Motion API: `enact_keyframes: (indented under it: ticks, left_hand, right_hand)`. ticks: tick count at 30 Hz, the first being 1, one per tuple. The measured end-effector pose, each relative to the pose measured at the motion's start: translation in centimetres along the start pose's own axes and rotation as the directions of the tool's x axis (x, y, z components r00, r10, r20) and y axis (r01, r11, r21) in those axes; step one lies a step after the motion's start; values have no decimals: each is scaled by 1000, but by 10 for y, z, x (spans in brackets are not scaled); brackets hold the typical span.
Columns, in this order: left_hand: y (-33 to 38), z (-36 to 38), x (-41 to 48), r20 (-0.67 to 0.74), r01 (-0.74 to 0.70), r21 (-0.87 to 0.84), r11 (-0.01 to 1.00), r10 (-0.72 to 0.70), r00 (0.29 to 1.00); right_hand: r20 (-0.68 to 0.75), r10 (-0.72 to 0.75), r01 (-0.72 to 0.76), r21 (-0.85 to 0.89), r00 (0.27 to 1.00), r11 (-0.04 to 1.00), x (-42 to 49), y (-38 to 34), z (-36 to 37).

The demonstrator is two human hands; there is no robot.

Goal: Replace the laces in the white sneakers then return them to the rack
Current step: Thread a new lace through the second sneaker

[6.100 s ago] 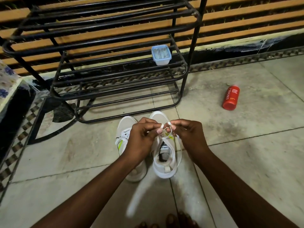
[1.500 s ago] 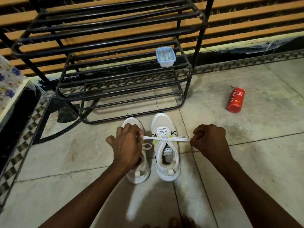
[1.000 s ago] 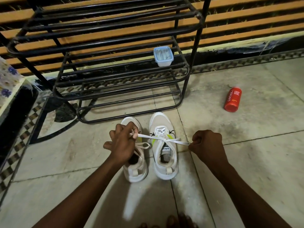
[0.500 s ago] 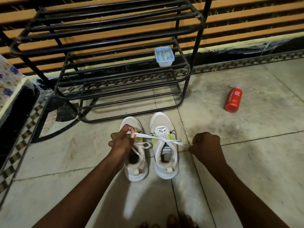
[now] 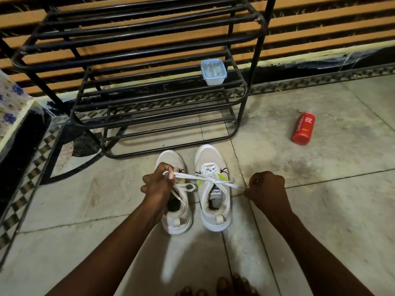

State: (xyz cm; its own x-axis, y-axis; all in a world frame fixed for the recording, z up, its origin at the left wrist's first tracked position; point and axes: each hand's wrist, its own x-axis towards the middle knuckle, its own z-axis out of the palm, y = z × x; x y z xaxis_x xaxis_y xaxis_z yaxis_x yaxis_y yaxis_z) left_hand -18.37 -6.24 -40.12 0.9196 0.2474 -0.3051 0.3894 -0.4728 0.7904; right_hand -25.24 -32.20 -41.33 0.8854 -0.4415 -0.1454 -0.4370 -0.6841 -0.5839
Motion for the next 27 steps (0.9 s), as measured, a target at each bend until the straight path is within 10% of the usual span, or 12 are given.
enact_keyframes:
  ticks: [15, 22, 27]
  left_hand:
    - [1, -11, -5, 54, -182, 100, 978, 177, 983]
    - [-23, -30, -35, 78, -651, 130, 748, 647, 759]
    - [-58, -46, -49, 360, -782, 315, 538, 695, 623]
  right_hand:
    - [15, -127, 126, 65, 992, 990, -6, 2, 3]
    - [-160, -526, 548, 161, 835, 821, -39, -8, 13]
    - [49, -761, 763, -30, 646, 646, -63, -21, 25]
